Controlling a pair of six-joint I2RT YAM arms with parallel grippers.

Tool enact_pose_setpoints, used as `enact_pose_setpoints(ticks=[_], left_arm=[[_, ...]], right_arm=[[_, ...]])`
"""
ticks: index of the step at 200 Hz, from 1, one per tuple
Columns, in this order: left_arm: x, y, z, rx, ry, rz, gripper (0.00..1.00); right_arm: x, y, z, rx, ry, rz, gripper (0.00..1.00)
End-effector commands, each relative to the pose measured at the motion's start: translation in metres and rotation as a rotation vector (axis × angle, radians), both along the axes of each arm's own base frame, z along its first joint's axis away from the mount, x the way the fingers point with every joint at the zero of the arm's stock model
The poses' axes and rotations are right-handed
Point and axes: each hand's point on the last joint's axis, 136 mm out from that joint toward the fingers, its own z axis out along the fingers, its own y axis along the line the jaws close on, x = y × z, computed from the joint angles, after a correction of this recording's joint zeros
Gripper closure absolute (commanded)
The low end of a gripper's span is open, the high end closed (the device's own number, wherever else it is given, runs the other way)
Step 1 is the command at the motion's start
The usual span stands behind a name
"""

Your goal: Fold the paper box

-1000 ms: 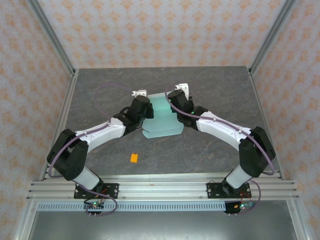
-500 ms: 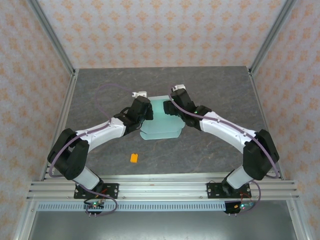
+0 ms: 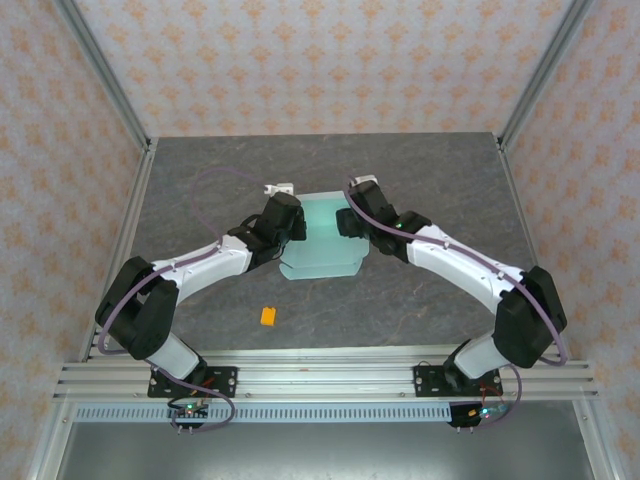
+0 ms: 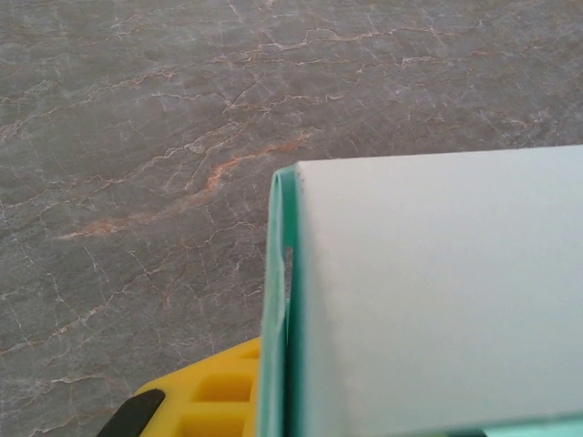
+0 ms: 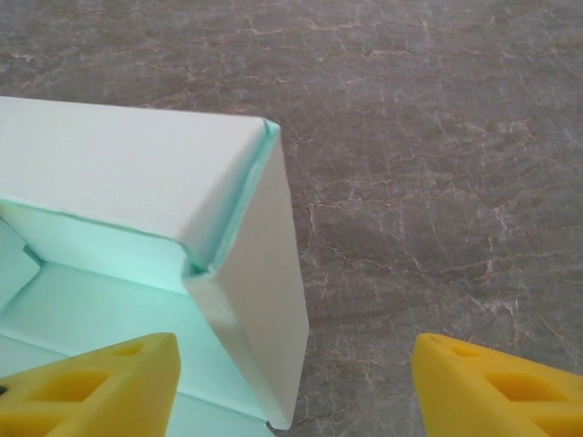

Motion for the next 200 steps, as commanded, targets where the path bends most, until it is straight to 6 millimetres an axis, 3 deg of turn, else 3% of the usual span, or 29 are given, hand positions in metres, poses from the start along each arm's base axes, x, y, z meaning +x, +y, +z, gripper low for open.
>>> enact_pose_setpoints(ticks=[1,90,200], left_arm=[[0.003,0.006,0.007,0.022,-0.012,0.02,1.0],[0.003,0.006,0.01,0.015,-0.018,0.022,1.0],[0.002,0.008,0.006,0.022,-0.014,0.024,1.0]], right_arm=[[0.002,-0.01,-0.014,-0.048,0.015,-0.076,0.37],[0.018,-0.006,-0.033,-0.123,0.009,-0.141,0.69],[0.023,-0.038,-0.024,-0.279,-0.069,-0.342,0.82]])
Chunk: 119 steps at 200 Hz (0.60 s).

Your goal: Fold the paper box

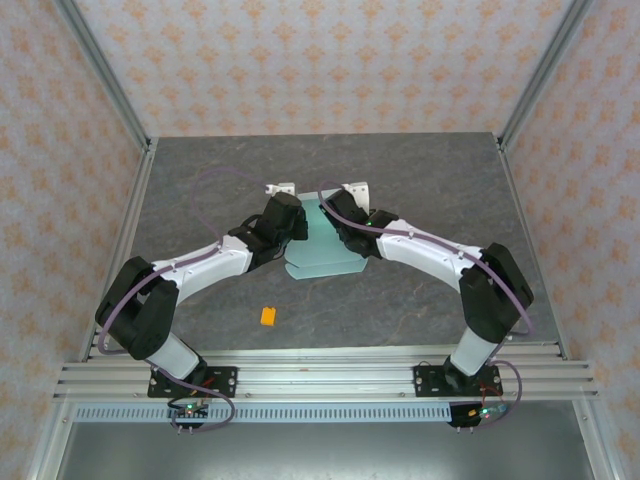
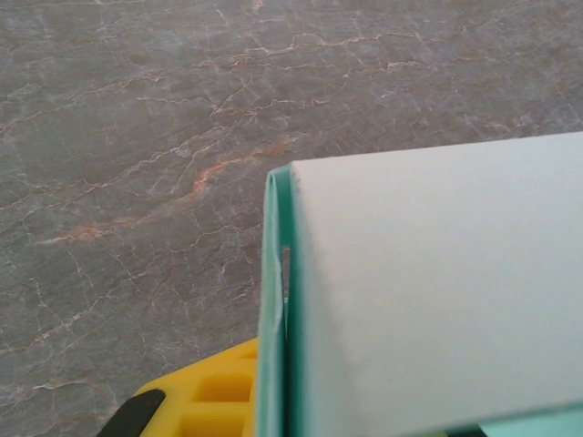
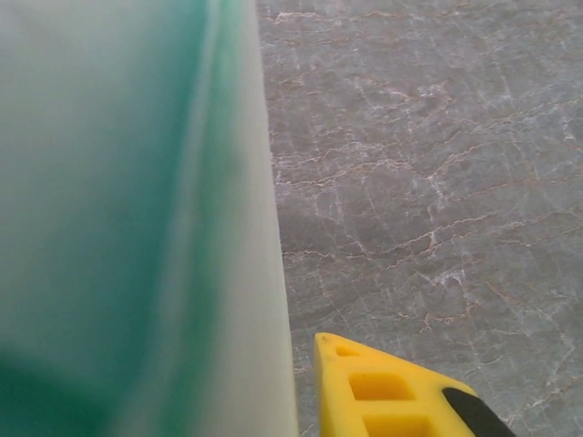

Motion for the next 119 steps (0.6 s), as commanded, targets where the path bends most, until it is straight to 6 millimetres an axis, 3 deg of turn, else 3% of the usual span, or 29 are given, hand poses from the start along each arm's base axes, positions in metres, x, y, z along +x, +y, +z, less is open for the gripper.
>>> enact_pose_setpoints(ticks=[1,48,89,119], left_arm=[[0.0,0.012,0.003,0.04,-0.004,0.033,1.0],[0.002,0.011,0.001,0.043,-0.001,0.034,1.0],[0.004,0.011,-0.001,0.051,0.006,0.033,1.0],[0.005,0.01,-0.001,0.053,0.005,0.033,1.0]], right_arm=[[0.007,-0.031,0.014,-0.106,-0.065,-0.127,0.82],[0.008,-0.025,0.016,-0.072,-0.061,-0.11,0.82],[-0.001,0.015,0.022,0.143,-0.024,0.066,0.63],[-0.01,0.031,0.029,0.238,-0.001,0.15,0.53]])
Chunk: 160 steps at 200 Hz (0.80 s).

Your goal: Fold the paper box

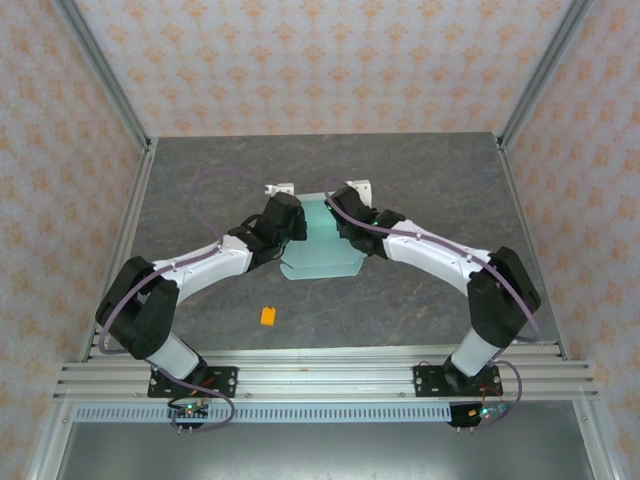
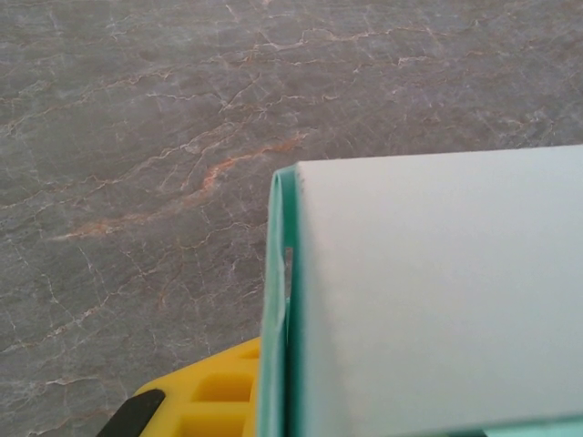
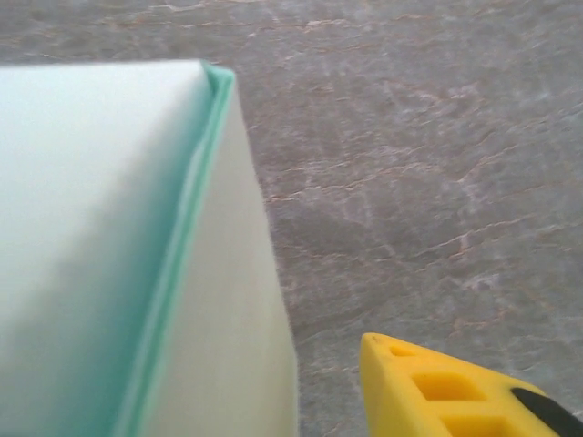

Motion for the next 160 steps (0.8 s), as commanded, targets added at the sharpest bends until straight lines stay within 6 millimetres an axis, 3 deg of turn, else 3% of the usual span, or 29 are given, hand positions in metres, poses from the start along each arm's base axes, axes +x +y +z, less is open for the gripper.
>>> enact_pose_setpoints(ticks=[1,70,101,135,160], left_arm=[[0.007,0.008,0.002,0.037,-0.006,0.03,1.0],[0.007,0.011,0.0,0.052,0.002,0.032,1.0],[0.004,0.022,-0.002,0.077,0.036,0.02,1.0],[-0.011,0.024,-0.018,0.131,0.196,-0.091,1.0],[-0.03,0.017,-0.029,0.139,0.338,-0.202,1.0]], right_arm=[[-0.006,0.018,0.02,0.12,-0.014,0.086,0.53],[-0.024,0.008,0.042,0.114,-0.01,0.14,0.38],[-0.036,-0.006,0.065,0.12,-0.015,0.178,0.34],[-0.037,-0.021,0.1,0.223,-0.05,0.199,0.33],[-0.028,-0.032,0.1,0.248,-0.04,0.17,0.33]])
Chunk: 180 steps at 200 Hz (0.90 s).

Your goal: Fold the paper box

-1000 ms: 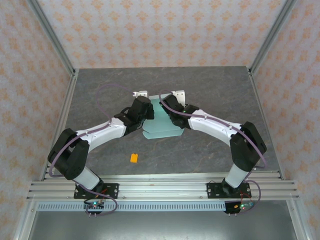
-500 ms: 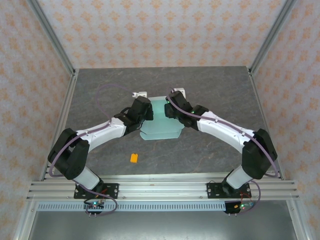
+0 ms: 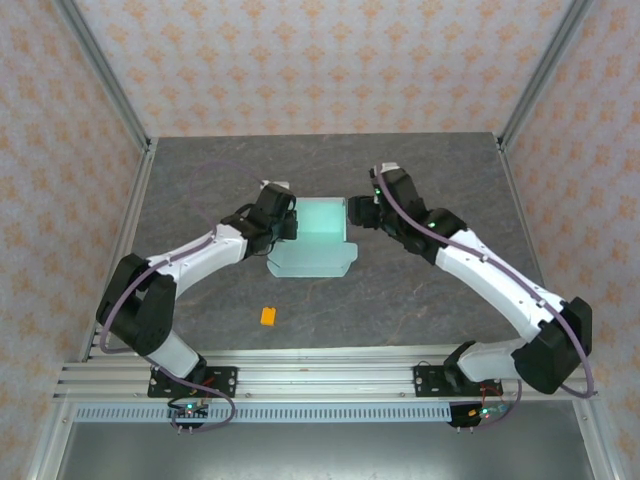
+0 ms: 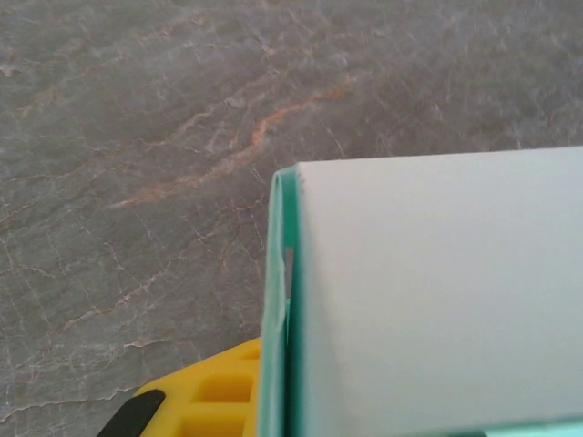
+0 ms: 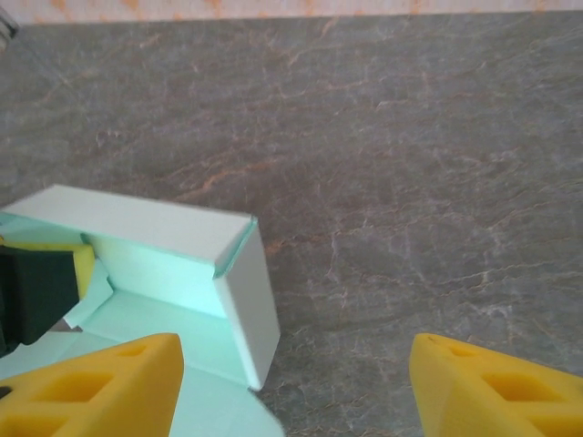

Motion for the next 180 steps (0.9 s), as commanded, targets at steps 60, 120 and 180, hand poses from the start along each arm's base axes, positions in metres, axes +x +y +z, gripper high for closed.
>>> enact_pose_setpoints(ticks=[60,120,180], left_arm=[[-0.053,-0.009,-0.03,0.117,0.481,-0.332,1.0],[-0.062,-0.006,-0.047,0.214,0.705,-0.477,0.99],[-0.051,-0.008,-0.066,0.285,0.832,-0.542,0.97]], right_arm=[[0.004,-0.019,-0.027,-0.01,0.061,-0.029,0.34],[-0.01,-0.024,-0.059,-0.015,0.106,-0.019,0.34],[-0.021,-0.036,-0.073,-0.034,0.111,-0.046,0.34]])
